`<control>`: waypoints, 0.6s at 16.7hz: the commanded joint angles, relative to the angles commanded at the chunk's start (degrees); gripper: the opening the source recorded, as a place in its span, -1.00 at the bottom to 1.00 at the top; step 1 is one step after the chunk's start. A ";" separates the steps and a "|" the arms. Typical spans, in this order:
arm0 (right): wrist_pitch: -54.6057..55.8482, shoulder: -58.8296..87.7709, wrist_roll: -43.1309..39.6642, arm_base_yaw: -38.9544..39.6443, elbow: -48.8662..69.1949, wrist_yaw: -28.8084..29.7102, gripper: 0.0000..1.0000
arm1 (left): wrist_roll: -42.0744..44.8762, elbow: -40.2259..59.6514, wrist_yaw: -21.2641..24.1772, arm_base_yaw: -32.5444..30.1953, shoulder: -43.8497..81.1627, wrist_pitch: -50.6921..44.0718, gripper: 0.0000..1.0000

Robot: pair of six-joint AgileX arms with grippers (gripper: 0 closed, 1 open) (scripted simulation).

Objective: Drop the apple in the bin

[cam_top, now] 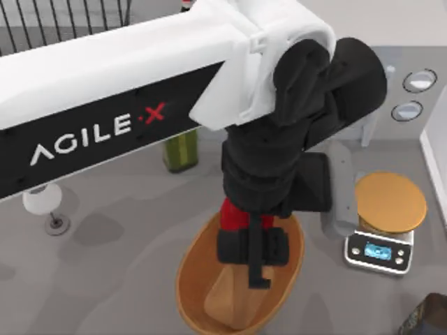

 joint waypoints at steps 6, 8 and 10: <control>0.00 0.00 0.00 0.00 0.00 0.00 1.00 | 0.11 -0.25 -0.01 -0.44 -0.16 0.21 -1.00; 0.00 0.00 0.00 0.00 0.00 0.00 1.00 | 0.27 -2.26 0.06 -0.16 -0.18 2.20 -1.00; 0.00 0.00 0.00 0.00 0.00 0.00 1.00 | 0.54 -5.62 0.13 0.03 -0.04 5.89 -1.00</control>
